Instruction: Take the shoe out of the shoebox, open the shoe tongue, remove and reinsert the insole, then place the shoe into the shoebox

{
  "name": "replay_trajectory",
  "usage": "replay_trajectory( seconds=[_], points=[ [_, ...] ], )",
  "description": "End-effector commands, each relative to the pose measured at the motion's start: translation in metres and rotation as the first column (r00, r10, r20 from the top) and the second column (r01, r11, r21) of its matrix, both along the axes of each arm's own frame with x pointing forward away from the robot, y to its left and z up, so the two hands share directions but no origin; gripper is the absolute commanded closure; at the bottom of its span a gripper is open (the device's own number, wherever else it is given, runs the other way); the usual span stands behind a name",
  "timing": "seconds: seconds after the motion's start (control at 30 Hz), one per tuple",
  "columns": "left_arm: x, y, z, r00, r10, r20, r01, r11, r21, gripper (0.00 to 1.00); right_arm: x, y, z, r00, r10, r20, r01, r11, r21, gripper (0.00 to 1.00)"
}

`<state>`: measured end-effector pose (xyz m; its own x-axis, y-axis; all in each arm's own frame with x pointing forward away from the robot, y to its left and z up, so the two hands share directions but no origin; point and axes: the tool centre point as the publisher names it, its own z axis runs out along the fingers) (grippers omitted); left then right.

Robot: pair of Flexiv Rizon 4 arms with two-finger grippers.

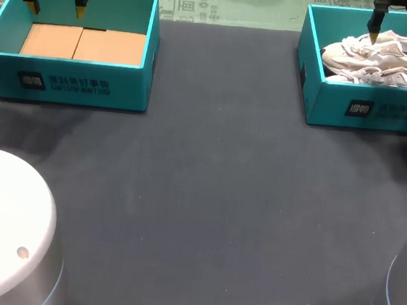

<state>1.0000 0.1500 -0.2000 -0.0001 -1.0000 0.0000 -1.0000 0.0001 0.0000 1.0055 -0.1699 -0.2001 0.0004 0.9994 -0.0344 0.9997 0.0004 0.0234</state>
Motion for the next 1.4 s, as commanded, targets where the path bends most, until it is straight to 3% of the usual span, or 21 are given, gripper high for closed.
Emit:
replay_trajectory(
  seconds=[0.03, 0.4, 0.7, 1.4],
  points=[
    [0.0, 0.0, 0.0, 1.0, 0.0, 0.0, 0.0, 1.0, 0.0, 0.0, -0.003, -0.016, 0.003, 1.0, 0.006, 0.011, -0.006, 1.0, -0.011, 0.0],
    [0.0, 0.0, 0.0, 1.0, 0.0, 0.0, 0.0, 1.0, 0.0, 0.0, 0.012, -0.071, -0.007, 1.0, 0.012, -0.009, -0.012, 1.0, -0.022, 0.0],
    [0.0, 0.0, 0.0, 1.0, 0.0, 0.0, 0.0, 1.0, 0.0, 0.0, 0.025, -0.103, -0.023, 0.999, 0.022, -0.023, -0.023, 0.998, -0.053, 0.0],
    [0.0, 0.0, 0.0, 1.0, 0.0, 0.0, 0.0, 1.0, 0.0, 0.0, 0.033, -0.133, -0.066, 0.998, 0.043, -0.048, -0.045, 0.998, -0.039, 0.0]
  ],
)
